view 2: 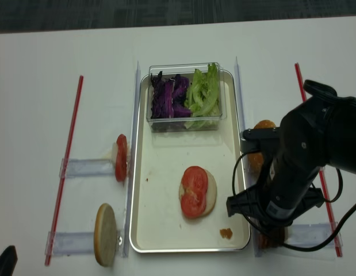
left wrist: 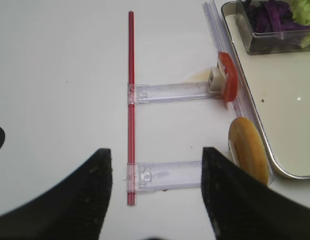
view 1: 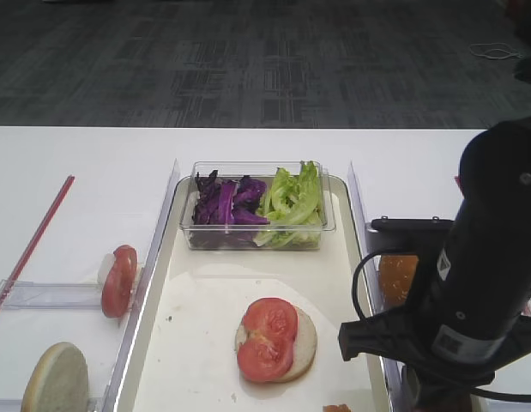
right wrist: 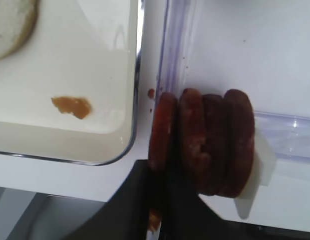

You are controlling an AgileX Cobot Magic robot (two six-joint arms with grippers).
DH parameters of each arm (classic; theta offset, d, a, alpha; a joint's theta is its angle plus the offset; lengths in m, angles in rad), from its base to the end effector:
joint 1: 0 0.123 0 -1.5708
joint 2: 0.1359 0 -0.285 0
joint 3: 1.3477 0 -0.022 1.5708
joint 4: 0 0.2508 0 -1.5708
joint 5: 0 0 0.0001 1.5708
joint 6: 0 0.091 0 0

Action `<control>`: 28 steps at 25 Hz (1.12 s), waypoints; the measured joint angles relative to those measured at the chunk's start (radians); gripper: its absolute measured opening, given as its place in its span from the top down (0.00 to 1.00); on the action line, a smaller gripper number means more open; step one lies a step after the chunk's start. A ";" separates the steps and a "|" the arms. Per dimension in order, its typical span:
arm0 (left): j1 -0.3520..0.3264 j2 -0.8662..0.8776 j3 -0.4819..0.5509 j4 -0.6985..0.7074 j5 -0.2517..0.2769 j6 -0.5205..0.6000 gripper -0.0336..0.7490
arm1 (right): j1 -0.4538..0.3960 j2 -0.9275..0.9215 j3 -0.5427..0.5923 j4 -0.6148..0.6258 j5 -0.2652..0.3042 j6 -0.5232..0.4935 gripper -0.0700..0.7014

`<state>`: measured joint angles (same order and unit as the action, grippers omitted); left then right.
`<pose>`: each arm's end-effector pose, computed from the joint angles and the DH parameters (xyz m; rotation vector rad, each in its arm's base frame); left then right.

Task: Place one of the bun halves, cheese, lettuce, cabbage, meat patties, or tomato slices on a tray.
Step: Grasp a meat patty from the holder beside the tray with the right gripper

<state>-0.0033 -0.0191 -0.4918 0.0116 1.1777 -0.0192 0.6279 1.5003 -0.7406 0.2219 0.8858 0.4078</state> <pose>-0.0121 0.0010 0.2657 -0.0185 2.1503 0.0010 0.1775 0.1480 0.1787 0.1229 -3.0552 -0.2392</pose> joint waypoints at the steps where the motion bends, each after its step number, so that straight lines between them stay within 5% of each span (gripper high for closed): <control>1: 0.000 0.000 0.000 0.000 0.000 0.000 0.43 | 0.000 -0.010 0.000 -0.002 0.002 0.005 0.81; 28: 0.000 0.000 0.000 0.000 0.000 0.000 0.43 | 0.000 -0.147 0.000 0.009 0.036 0.009 0.82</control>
<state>-0.0033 -0.0191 -0.4918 0.0116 1.1777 -0.0192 0.6279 1.3530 -0.7406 0.2314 0.9222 0.4166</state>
